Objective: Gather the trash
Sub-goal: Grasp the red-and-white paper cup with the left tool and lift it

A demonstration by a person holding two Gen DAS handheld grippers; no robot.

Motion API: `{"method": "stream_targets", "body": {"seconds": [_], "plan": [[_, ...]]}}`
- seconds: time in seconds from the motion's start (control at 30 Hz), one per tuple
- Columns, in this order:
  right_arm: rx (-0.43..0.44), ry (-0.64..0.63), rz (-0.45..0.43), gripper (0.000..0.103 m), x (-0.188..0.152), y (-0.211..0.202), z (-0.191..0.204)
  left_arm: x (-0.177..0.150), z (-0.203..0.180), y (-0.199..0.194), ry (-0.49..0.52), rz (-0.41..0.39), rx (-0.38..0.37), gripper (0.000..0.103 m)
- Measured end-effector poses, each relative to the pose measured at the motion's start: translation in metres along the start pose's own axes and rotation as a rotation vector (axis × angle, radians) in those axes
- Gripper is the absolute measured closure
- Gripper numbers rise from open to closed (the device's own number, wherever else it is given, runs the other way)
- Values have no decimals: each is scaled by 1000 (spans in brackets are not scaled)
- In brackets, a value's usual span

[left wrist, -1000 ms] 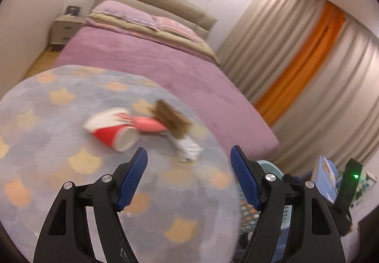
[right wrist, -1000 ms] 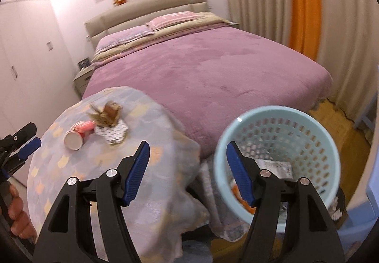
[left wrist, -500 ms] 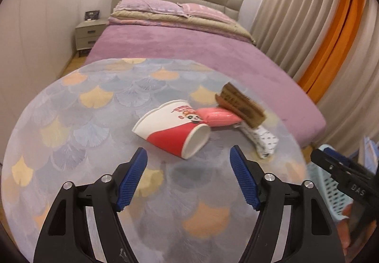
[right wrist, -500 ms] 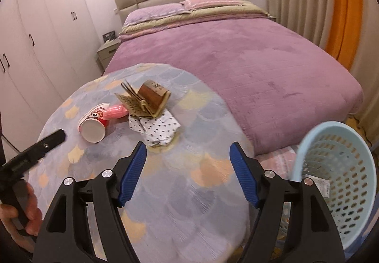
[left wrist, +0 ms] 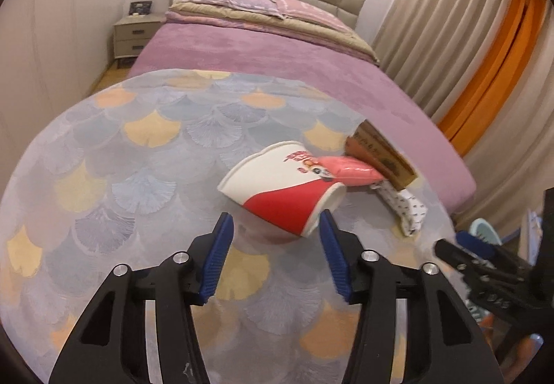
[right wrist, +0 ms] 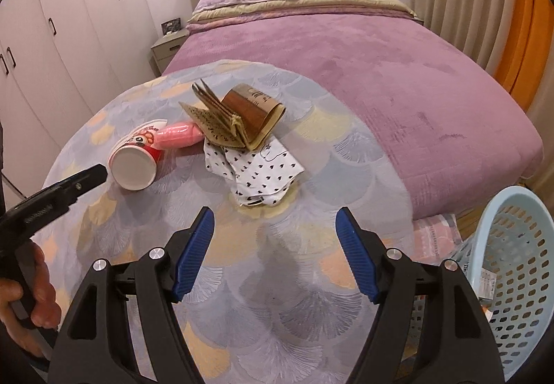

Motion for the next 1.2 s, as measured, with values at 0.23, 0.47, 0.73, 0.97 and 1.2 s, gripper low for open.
{"method": "stream_targets", "body": {"seconds": [0.23,0.47,0.73,0.97,1.2], "plan": [[3,3,21,34,-3,10,2,-2,-17,20,68,36,60,56],[8,8,10,34,0,9,-4,-3,18,3,11,28,68,60],[11,-15,1,34,7,9,-3,9,25,-7,-19,-4,-68,26],[9,-51,-25,34,15,6,1,9,16,35,-30,54,-27,27],[17,-91,-16,34,14,20,10,7,10,43,-21,4,8,39]]}}
Point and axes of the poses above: each gripper's, at about its wrist camera, not at the fingertips, and y roughly the way its jaws point, z to its left, x to its top, the point moved 7 cm from there along y, roughly the way its jaws point, and after that the axes turned 3 degrees about y, right-handed, at the moved point
